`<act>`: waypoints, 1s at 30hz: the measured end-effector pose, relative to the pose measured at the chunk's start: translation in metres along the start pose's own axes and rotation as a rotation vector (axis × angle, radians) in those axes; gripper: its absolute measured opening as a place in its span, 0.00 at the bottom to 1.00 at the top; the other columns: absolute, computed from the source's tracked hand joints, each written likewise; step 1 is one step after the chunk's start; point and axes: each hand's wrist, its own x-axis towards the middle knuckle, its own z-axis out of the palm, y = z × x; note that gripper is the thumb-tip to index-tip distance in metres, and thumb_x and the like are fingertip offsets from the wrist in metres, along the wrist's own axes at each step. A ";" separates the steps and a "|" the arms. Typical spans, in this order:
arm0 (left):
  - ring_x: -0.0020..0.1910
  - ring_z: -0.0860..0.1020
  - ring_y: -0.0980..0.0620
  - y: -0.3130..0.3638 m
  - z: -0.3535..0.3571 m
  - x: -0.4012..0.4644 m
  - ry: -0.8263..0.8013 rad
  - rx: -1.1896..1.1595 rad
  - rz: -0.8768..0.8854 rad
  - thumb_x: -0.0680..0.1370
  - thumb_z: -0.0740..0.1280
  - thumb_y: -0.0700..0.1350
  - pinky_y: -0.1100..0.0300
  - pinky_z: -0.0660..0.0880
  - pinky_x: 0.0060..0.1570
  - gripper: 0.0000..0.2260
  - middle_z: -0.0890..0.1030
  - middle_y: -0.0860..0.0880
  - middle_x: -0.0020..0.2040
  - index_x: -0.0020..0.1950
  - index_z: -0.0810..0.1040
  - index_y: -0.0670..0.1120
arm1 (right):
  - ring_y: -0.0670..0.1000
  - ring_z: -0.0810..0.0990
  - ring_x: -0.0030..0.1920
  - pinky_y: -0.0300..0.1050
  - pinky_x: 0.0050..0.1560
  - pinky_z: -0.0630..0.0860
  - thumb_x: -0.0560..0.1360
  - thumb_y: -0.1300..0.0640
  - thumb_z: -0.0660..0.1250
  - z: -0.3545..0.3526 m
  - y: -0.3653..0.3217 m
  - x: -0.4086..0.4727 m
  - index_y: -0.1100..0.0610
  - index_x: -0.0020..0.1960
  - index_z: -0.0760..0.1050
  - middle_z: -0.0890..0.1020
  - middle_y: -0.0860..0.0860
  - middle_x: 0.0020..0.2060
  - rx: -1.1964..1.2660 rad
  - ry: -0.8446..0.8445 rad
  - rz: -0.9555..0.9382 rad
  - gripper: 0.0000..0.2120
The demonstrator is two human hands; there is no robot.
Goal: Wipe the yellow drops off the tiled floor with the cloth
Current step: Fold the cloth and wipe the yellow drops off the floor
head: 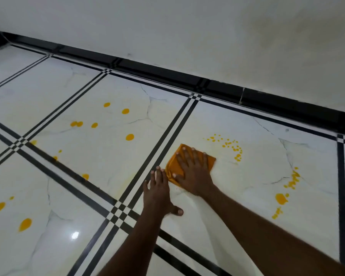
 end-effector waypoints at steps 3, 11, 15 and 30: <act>0.79 0.35 0.43 0.000 0.002 0.005 -0.013 0.022 -0.014 0.60 0.75 0.70 0.41 0.45 0.77 0.68 0.32 0.43 0.79 0.78 0.31 0.42 | 0.60 0.48 0.83 0.70 0.77 0.40 0.77 0.30 0.45 -0.020 0.047 0.056 0.48 0.84 0.51 0.48 0.52 0.84 -0.024 -0.054 0.149 0.40; 0.78 0.34 0.38 0.011 -0.007 0.004 -0.108 0.018 -0.044 0.62 0.76 0.67 0.35 0.45 0.74 0.68 0.30 0.39 0.78 0.77 0.29 0.39 | 0.67 0.58 0.80 0.73 0.76 0.51 0.77 0.34 0.50 -0.020 0.111 -0.064 0.56 0.81 0.61 0.59 0.62 0.81 -0.017 0.184 0.587 0.39; 0.78 0.36 0.37 0.012 -0.011 0.007 -0.116 0.051 -0.055 0.62 0.77 0.66 0.33 0.47 0.74 0.68 0.32 0.37 0.78 0.77 0.31 0.38 | 0.67 0.56 0.80 0.72 0.77 0.46 0.77 0.34 0.52 -0.012 0.061 -0.040 0.55 0.81 0.60 0.58 0.61 0.82 0.026 0.154 0.509 0.39; 0.80 0.39 0.44 -0.004 0.000 -0.002 0.032 0.050 0.006 0.61 0.70 0.75 0.40 0.53 0.75 0.65 0.36 0.43 0.81 0.80 0.34 0.45 | 0.66 0.58 0.80 0.73 0.77 0.50 0.76 0.31 0.51 -0.021 0.074 -0.061 0.51 0.82 0.59 0.59 0.59 0.82 -0.049 0.071 0.271 0.40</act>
